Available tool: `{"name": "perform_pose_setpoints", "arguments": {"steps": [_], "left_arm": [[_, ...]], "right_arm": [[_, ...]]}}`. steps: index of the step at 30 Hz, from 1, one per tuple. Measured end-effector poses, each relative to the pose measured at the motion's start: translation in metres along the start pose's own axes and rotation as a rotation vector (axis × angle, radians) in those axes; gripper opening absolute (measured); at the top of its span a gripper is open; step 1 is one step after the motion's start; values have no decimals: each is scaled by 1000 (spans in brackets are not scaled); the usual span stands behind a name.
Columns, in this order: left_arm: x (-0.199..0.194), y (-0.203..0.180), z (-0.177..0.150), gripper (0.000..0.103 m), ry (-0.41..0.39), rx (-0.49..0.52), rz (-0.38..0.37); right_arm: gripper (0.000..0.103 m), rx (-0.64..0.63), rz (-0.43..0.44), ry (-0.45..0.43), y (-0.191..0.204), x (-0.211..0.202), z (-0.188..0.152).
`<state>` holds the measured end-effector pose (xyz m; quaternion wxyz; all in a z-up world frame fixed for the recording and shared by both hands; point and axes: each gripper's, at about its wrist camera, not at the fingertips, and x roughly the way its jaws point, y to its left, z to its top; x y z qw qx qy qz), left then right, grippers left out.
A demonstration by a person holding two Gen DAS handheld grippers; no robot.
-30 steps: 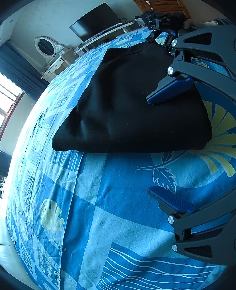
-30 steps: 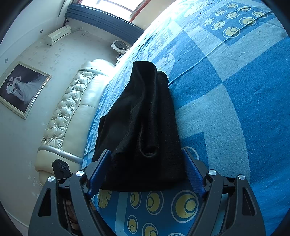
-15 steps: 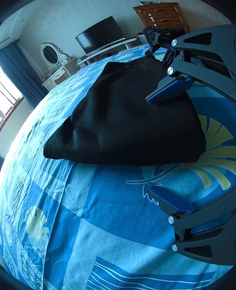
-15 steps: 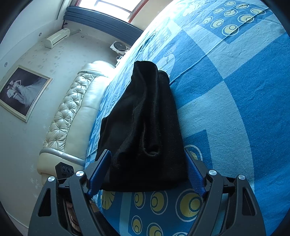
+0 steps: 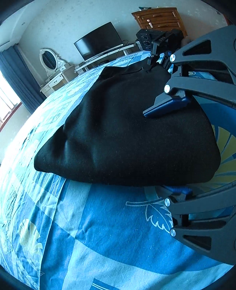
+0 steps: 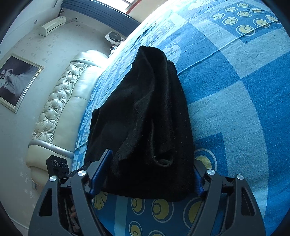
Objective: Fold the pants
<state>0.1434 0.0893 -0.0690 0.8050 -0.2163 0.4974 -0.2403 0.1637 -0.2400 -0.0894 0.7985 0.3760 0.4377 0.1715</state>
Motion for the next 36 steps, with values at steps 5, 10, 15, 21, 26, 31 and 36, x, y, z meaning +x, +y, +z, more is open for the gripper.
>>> {"name": "perform_pose_setpoints", "arguments": {"steps": [5, 10, 15, 21, 26, 31, 36], "left_arm": [[-13, -2, 1, 37, -18, -5, -8], [-25, -13, -4, 33, -18, 13, 25], [-36, -18, -17, 33, -5, 33, 44], [-41, -19, -30, 33, 10, 35, 42], [-35, -18, -37, 38, -5, 82, 65], [-40, -27, -42, 58, -42, 147, 160], [-45, -38, -50, 69, -59, 191, 215]], "right_arm": [[38, 27, 59, -9, -1, -15, -1], [37, 13, 63, -11, 4, -27, -9], [37, 40, 69, 5, -2, -33, -23], [37, 38, 68, 20, -4, -45, -46], [40, 101, 94, 33, -22, -36, -47], [52, 117, 105, 25, -22, -41, -49], [60, 131, 121, 15, -23, -47, -55]]}}
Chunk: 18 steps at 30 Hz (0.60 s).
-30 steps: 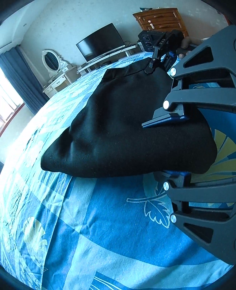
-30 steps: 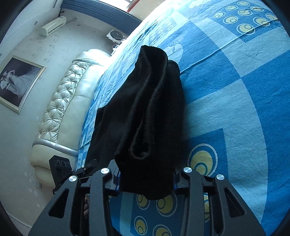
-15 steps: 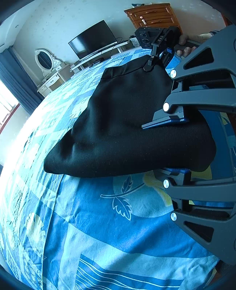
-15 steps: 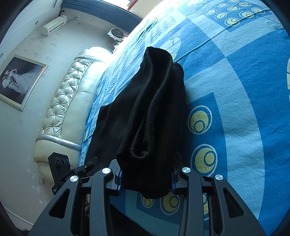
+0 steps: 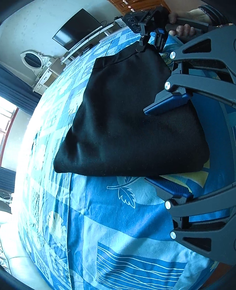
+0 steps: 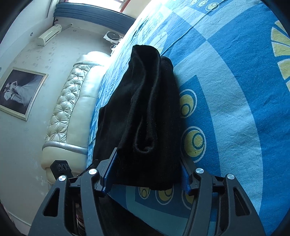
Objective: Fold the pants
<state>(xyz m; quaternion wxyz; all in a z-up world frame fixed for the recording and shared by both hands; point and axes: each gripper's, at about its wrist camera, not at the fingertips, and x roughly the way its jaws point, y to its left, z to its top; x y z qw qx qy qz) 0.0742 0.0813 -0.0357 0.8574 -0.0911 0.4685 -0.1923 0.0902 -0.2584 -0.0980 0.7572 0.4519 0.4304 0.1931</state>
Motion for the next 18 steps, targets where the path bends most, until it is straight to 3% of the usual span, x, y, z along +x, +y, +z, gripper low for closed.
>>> {"name": "perform_pose_setpoints", "arguments": {"steps": [9, 14, 18], "left_arm": [[-3, 8, -10, 90, 7, -91, 72], [-8, 8, -15, 91, 12, -151, 114], [-26, -16, -17, 91, 1, -96, 194]], "right_arm": [[67, -45, -39, 4, 6, -8, -13], [72, -127, -123, 15, 19, -9, -23], [74, -203, -222, 19, 33, -11, -37]]}}
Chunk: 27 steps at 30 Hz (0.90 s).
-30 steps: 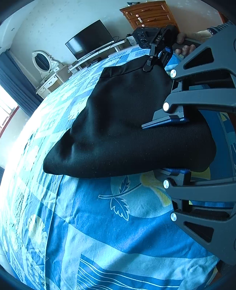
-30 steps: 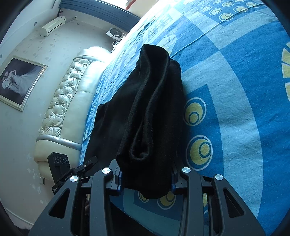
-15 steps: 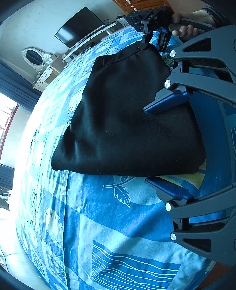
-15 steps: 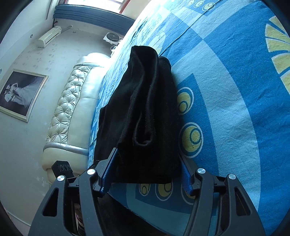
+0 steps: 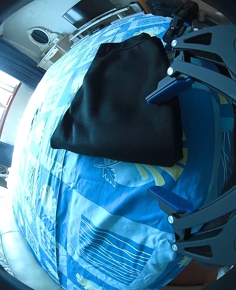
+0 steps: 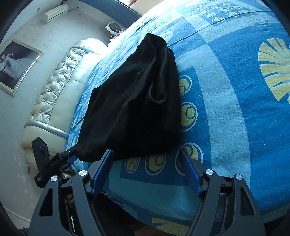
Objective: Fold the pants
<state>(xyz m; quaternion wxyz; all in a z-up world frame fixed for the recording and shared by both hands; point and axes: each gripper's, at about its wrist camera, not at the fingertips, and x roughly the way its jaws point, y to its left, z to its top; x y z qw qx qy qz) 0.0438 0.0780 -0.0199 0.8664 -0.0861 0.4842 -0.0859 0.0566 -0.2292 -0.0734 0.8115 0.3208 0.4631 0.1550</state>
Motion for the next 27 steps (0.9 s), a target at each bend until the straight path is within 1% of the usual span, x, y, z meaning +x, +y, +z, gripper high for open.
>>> {"name": "perform_pose_setpoints", "arguments": {"steps": [3, 5, 6, 8, 11, 12, 13, 15, 17, 19, 23, 27], "left_arm": [[-18, -19, -9, 91, -34, 54, 54], [-27, -29, -15, 93, -56, 69, 85], [-31, -33, -17, 95, -69, 70, 102], [-38, -40, -22, 96, -101, 81, 136], [-42, -49, -25, 96, -125, 117, 186], [-42, -52, -26, 97, -129, 139, 190], [-42, -55, -27, 97, -134, 164, 199], [-43, -58, -30, 97, -152, 195, 240], [-45, -61, -32, 97, -166, 216, 239], [-47, -60, -33, 97, -170, 208, 242], [-44, -58, -35, 97, -140, 180, 218], [-38, -62, -40, 97, -122, 211, 255]], "right_arm": [[75, -44, -89, -14, 11, -4, -7], [76, -109, -168, -30, 21, -7, -12], [77, -148, -210, -39, 26, -7, -14], [78, -207, -267, -53, 33, -7, -18], [80, -218, -281, -43, 35, -3, -22], [80, -218, -280, -38, 33, -2, -23], [80, -227, -286, -38, 34, 0, -23], [80, -260, -312, -48, 37, 1, -25], [80, -282, -325, -56, 38, -1, -25], [80, -279, -323, -63, 37, -2, -24], [80, -262, -326, -61, 33, 0, -24], [80, -258, -323, -57, 31, 1, -23]]}}
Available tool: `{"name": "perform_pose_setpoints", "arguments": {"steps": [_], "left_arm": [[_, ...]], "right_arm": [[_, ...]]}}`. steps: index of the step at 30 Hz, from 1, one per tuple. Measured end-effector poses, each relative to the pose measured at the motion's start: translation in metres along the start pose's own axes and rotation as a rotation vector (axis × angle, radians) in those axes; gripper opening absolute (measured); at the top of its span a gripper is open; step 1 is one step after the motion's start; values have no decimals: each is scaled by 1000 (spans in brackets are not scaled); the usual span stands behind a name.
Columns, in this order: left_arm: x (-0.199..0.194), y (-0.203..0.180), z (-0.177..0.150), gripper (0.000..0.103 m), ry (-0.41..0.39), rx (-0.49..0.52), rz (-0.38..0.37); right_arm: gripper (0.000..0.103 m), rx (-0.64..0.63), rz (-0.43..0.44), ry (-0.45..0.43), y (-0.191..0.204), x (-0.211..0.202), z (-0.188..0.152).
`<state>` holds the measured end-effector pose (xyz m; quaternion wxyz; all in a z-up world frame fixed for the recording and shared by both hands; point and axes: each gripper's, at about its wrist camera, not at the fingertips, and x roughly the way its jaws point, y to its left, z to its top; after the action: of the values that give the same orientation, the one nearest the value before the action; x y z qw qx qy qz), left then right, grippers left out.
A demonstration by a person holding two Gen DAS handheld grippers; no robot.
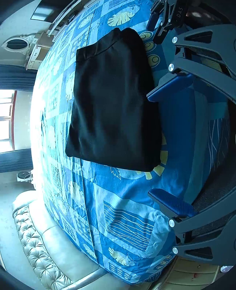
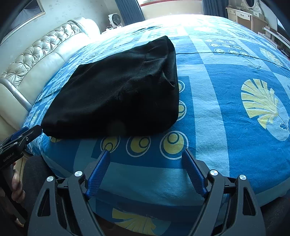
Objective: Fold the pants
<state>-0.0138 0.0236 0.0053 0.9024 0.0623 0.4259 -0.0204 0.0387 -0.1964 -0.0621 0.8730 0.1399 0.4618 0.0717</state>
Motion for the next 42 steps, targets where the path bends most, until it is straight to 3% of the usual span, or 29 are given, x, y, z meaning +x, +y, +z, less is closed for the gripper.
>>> {"name": "perform_pose_setpoints", "arguments": {"steps": [6, 15, 24, 32, 42], "left_arm": [[2, -7, -3, 97, -7, 57, 69], [-1, -10, -3, 97, -1, 54, 38], [-6, -15, -3, 97, -12, 63, 12], [-2, -14, -3, 97, 22, 42, -5], [-8, -16, -1, 97, -15, 42, -40]], "right_arm": [[81, 28, 28, -4, -5, 1, -1], [81, 111, 50, -13, -17, -8, 3], [81, 21, -3, -57, -4, -14, 3], [81, -1, -9, -47, 1, -13, 0], [81, -27, -8, -34, 6, -8, 0]]}}
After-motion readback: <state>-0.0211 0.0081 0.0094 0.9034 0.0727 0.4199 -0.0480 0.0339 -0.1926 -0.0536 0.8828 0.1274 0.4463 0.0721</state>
